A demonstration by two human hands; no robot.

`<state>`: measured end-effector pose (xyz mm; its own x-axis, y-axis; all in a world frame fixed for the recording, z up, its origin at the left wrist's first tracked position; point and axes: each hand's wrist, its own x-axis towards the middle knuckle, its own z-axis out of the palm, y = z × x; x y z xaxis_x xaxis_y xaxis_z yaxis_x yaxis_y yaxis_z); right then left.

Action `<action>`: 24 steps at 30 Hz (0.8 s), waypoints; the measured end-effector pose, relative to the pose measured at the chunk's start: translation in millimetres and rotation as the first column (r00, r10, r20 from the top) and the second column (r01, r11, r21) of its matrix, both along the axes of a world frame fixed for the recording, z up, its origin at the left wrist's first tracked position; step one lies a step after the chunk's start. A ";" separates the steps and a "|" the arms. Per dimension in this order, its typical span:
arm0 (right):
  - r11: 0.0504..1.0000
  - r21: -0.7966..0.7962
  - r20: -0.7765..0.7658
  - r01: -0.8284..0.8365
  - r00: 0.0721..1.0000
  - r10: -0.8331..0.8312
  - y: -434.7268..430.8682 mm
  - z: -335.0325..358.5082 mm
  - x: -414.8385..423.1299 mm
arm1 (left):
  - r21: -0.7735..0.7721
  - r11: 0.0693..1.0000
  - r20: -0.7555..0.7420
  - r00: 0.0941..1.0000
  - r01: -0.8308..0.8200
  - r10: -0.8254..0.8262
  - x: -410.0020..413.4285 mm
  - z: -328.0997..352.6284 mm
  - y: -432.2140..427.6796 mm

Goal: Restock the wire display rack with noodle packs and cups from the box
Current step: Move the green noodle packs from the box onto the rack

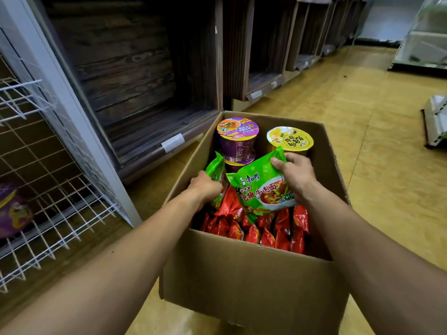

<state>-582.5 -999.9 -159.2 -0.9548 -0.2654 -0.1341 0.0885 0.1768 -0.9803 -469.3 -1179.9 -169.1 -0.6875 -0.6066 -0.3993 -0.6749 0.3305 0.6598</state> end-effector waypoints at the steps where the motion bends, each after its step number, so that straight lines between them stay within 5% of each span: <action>1: 1.000 0.019 0.001 -0.013 1.000 0.013 1.6 -1.7 -0.9 | -0.008 1.000 0.014 1.000 0.011 -0.011 -1.7 -2.5 0.8; 14: 0.994 0.062 0.068 -0.086 0.994 0.082 4.0 -12.4 -8.8 | -0.103 0.995 0.060 0.998 -0.003 0.009 -9.8 -11.9 0.4; 24: 0.991 0.071 0.086 -0.110 0.991 0.103 7.8 -5.9 -2.1 | -0.353 0.920 0.167 0.979 0.167 -0.114 0.2 -14.8 -0.1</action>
